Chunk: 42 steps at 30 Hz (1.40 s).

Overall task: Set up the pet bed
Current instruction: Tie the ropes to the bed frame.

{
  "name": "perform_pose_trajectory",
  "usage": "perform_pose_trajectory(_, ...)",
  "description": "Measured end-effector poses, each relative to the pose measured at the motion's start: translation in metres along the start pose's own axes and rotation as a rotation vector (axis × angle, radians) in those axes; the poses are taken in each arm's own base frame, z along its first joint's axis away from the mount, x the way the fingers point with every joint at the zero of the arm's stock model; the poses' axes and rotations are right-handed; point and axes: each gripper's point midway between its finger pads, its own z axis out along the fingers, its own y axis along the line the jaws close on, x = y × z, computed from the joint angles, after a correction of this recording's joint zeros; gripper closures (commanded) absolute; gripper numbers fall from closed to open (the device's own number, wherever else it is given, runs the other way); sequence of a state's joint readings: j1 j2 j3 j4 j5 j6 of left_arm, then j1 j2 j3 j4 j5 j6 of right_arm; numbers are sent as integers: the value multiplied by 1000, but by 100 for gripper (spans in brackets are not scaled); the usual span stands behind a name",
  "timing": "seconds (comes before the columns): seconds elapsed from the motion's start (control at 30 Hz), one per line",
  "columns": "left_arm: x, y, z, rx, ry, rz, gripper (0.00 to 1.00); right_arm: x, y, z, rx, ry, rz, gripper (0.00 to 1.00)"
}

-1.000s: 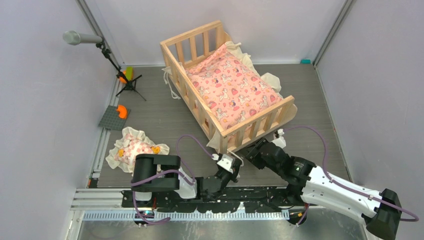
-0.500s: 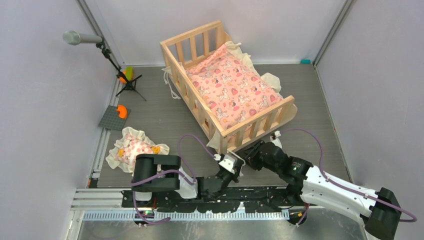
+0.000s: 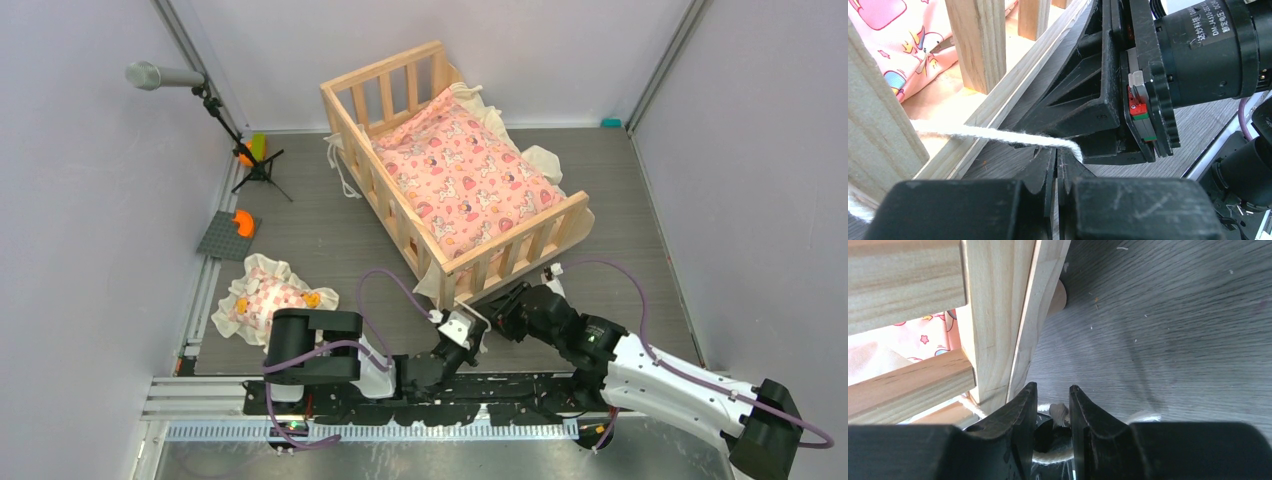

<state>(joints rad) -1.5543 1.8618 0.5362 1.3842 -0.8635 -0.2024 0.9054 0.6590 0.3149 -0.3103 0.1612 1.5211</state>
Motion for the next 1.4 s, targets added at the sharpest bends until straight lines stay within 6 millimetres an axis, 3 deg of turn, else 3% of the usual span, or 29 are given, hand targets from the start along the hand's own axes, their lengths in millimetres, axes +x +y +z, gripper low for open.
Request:
perform_pose_trajectory(0.17,-1,0,0,-3,-5,-4,98,-2,-1,-1,4,-5,4,85)
perform_pose_trajectory(0.3,-1,0,0,-3,-6,-4,87,-7,-1,-1,2,-29,5,100)
perform_pose_trajectory(0.9,5,9,-7,-5,17,21,58,-7,-11,4,51,-38,-8,100)
perform_pose_trajectory(1.4,-5,-6,-20,78,36,21,51,-13,-17,3,89,-70,-35,100)
